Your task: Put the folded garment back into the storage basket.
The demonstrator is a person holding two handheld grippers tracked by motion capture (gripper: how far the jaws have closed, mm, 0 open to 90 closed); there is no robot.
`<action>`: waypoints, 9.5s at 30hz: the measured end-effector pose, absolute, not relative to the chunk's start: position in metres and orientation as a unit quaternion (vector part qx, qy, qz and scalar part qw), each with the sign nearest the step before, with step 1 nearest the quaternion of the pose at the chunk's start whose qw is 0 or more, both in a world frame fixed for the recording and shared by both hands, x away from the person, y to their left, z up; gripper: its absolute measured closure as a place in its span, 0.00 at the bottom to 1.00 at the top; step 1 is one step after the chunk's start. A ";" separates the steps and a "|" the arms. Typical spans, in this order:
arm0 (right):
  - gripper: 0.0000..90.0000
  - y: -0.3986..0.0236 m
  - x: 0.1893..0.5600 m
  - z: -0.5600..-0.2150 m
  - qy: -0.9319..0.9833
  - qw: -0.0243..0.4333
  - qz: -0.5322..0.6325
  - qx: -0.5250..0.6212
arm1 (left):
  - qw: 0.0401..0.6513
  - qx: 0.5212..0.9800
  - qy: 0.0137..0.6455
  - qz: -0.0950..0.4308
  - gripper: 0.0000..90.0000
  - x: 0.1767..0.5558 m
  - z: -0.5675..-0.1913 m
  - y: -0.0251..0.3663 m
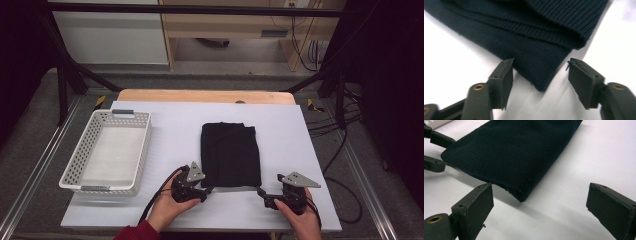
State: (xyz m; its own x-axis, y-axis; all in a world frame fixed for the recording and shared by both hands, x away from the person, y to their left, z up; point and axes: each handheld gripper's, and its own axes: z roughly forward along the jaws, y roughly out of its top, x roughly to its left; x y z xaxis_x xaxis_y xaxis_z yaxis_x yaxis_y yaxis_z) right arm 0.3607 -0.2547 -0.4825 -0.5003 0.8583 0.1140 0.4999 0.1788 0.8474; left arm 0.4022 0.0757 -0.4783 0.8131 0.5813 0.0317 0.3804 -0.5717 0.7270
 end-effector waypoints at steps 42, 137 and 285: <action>0.09 -0.222 0.342 -0.479 0.773 0.164 0.450 0.416 | 0.389 0.871 0.273 0.126 0.92 0.378 -0.469 0.102; 0.67 -0.179 0.333 -0.484 0.839 0.160 0.393 0.341 | 0.381 0.866 0.296 0.130 0.82 0.331 -0.471 0.138; 0.77 -0.179 0.333 -0.489 0.839 0.168 0.401 0.326 | 0.359 0.840 0.397 0.087 0.77 0.520 -0.469 0.087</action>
State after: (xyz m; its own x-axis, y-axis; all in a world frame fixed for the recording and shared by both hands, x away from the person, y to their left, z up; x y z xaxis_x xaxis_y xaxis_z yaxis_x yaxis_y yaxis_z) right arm 0.3329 -0.1794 -0.4892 -0.7301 0.6830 -0.0209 0.4128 0.4652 0.7830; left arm 0.5205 0.0868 -0.4689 0.6702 0.7292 -0.1384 0.6036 -0.4270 0.6733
